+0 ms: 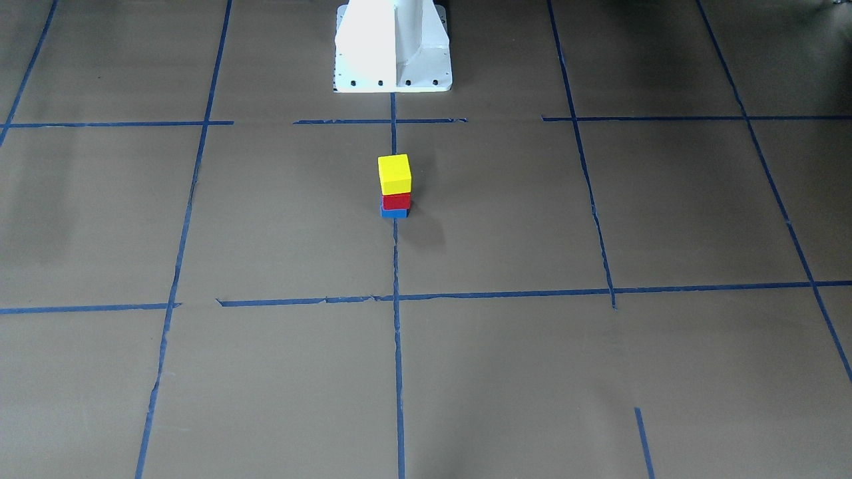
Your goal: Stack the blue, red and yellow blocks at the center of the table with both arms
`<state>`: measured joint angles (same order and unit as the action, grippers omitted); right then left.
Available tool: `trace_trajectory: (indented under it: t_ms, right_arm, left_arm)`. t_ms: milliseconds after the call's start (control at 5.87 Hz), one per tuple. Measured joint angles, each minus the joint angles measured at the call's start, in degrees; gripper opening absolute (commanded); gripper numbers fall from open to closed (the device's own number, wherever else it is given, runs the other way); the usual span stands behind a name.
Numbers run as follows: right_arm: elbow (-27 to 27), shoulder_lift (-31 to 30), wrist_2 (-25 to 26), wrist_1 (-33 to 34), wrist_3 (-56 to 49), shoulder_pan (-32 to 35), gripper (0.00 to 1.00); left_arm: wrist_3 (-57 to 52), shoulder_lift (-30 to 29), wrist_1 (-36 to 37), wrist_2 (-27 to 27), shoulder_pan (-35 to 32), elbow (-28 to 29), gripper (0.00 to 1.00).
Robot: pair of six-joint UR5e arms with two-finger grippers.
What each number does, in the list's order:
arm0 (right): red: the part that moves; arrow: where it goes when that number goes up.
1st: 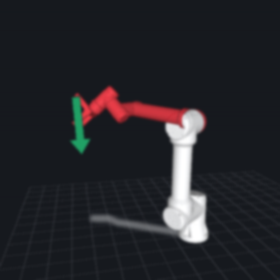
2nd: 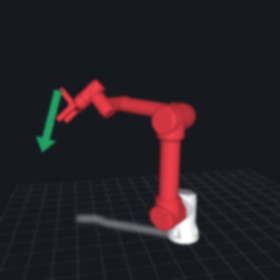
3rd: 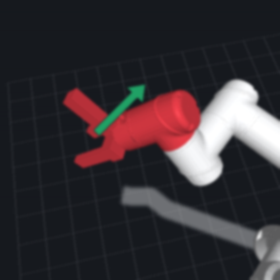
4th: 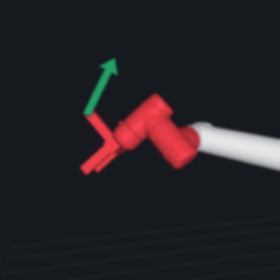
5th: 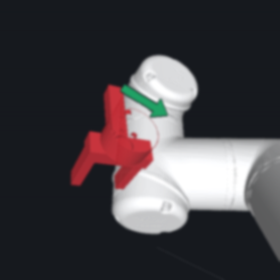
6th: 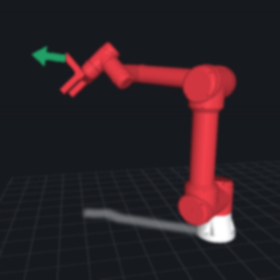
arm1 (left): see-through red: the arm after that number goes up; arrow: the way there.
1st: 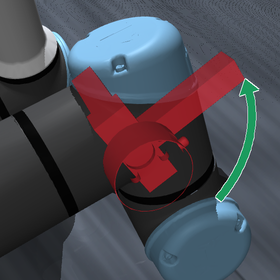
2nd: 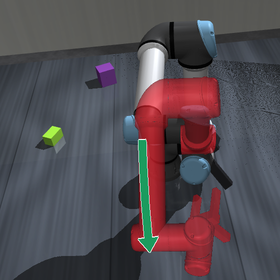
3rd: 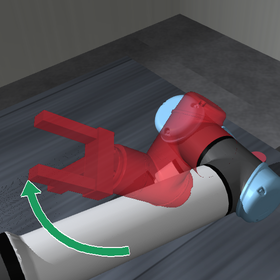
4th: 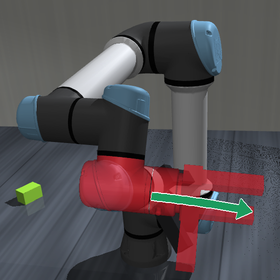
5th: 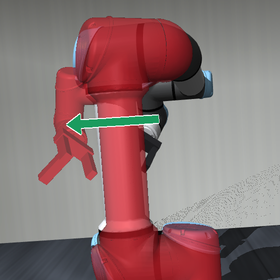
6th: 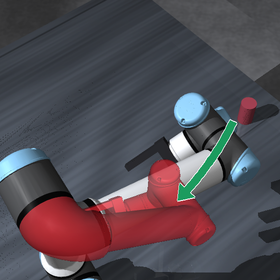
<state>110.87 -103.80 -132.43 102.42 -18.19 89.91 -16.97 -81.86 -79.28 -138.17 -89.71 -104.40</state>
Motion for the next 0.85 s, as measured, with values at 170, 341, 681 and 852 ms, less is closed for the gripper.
trace_trajectory:
  t_ms: [170,341,681,852]
  right_arm:
    - [0.04,0.03,-0.01,-0.02,0.15,-0.04,1.0]
    - [0.03,0.02,-0.13,0.0,0.25,-0.21,1.0]
    - [-0.07,-0.07,-0.92,0.05,0.4,-0.46,1.0]
    - [-0.1,-0.08,-1.41,0.04,0.43,-0.47,1.0]
  left_arm:
    - [0.0,-0.12,0.0,0.0,-0.06,-0.57,1.0]
    - [-0.04,-0.14,0.0,0.03,-0.09,-1.46,1.0]
    - [-0.42,0.65,-2.53,-0.02,-0.1,-1.08,1.0]
    - [-0.61,0.81,-4.83,-0.04,-0.06,0.24,1.0]
